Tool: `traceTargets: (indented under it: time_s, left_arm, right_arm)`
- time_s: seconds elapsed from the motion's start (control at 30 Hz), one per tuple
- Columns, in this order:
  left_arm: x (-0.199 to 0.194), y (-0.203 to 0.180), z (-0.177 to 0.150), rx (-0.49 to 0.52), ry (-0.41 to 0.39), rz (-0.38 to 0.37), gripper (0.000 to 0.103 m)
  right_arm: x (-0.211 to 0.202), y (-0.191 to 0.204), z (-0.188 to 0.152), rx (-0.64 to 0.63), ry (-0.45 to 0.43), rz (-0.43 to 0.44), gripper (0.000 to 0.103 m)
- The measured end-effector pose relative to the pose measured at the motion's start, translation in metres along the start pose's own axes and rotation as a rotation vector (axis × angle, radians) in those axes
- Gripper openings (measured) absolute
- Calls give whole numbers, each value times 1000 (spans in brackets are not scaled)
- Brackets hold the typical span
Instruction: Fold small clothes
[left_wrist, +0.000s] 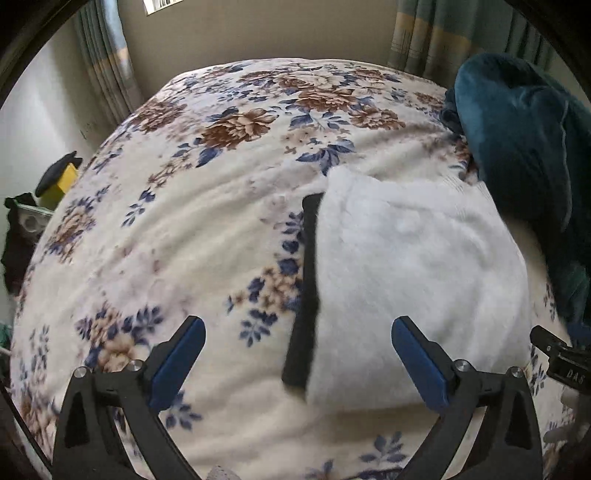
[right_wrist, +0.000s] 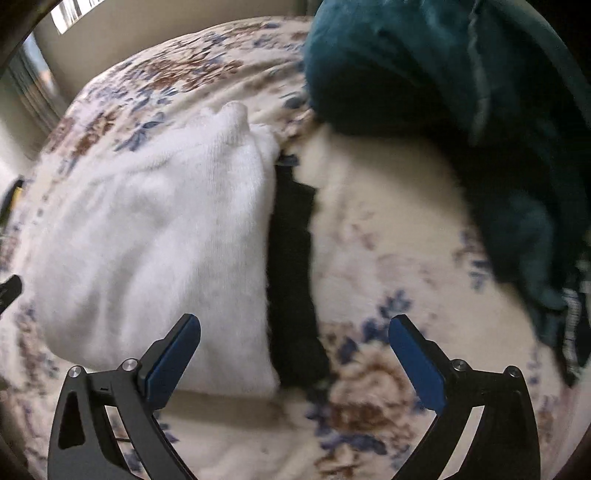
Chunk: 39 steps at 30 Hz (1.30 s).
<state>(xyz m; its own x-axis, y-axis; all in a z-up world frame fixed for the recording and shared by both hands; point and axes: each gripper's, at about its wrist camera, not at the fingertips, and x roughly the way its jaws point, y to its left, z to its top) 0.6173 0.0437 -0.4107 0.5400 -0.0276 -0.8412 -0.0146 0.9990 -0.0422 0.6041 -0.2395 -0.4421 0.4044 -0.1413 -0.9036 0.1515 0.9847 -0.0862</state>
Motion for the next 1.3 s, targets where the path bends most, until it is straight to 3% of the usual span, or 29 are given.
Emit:
traceTargets:
  time_s: [0.1,0.23,0.37,0.63,0.97,1.17,1.3]
  left_arm:
    - [-13,-10,-3,25,26,38,103]
    - [-52,-19,-8,40,12,52,103]
    - [-119,-24,-17,46,-25,42,103]
    - [-268,-20,-39,15,-119,3,103]
    - [-431,-15,-79,15,-211,-24,103]
    - [-491,-9,-108,-8,-251,-9,103]
    - [-510,-4,-122,-9,-270,-5,103]
  right_arm:
    - [-37,-2,-10,2,-36,-71,103]
    - [-90,-3,-22,22,-63,-103,103]
    - [-155,-11,-37,42,-84,-91,103]
    - [-315,-22,-73,29,-224,-117,103]
    - [-525,-38,-145,18,-369,-78,103]
    - [-603,-40,-190,-23,-397,-37,103]
    - [-644,-40,-217,-35,-429,-21,103]
